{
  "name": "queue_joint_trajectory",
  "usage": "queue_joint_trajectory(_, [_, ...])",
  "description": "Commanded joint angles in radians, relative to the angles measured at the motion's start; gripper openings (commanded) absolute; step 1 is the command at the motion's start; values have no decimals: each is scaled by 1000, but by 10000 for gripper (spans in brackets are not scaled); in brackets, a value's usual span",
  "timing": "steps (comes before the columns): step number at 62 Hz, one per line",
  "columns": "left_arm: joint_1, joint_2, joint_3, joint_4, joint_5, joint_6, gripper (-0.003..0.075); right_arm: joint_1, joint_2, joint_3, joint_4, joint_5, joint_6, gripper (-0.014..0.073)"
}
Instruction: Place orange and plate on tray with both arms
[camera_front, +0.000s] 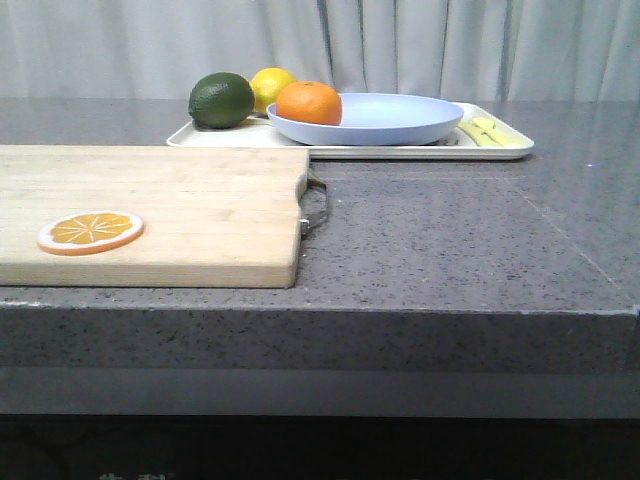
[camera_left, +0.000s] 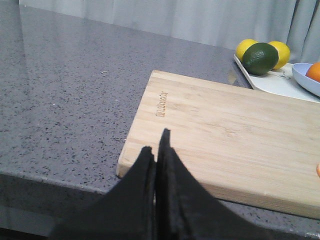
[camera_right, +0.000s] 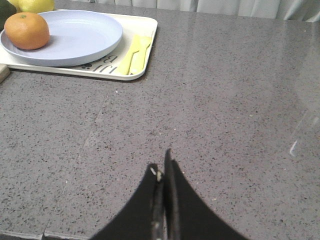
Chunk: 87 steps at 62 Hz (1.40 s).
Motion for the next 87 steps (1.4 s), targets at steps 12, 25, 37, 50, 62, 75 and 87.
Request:
queue_joint_trajectory(12, [2, -22, 4, -9, -89, -7, -18, -4, 7, -27, 0, -78, 0, -60])
queue_joint_trajectory(25, [2, -22, 4, -9, -89, -7, -18, -4, 7, -23, -15, -94, -6, -60])
queue_joint_trajectory(37, [2, -22, 4, -9, -89, -7, -18, -4, 6, 157, -24, -487, 0, -60])
queue_joint_trajectory(50, [2, -22, 4, -9, -89, -7, -18, -4, -14, 404, -24, -661, 0, -60])
queue_joint_trajectory(62, [2, -22, 4, -9, -89, -7, -18, -4, -111, 446, -23, -470, 0, -60])
queue_joint_trajectory(75, [2, -22, 4, -9, -89, -7, -18, -4, -242, 455, -23, -343, 0, -60])
queue_joint_trajectory(87, [2, -22, 4, -9, -89, -7, -18, -4, -376, 462, -23, -269, 0, -60])
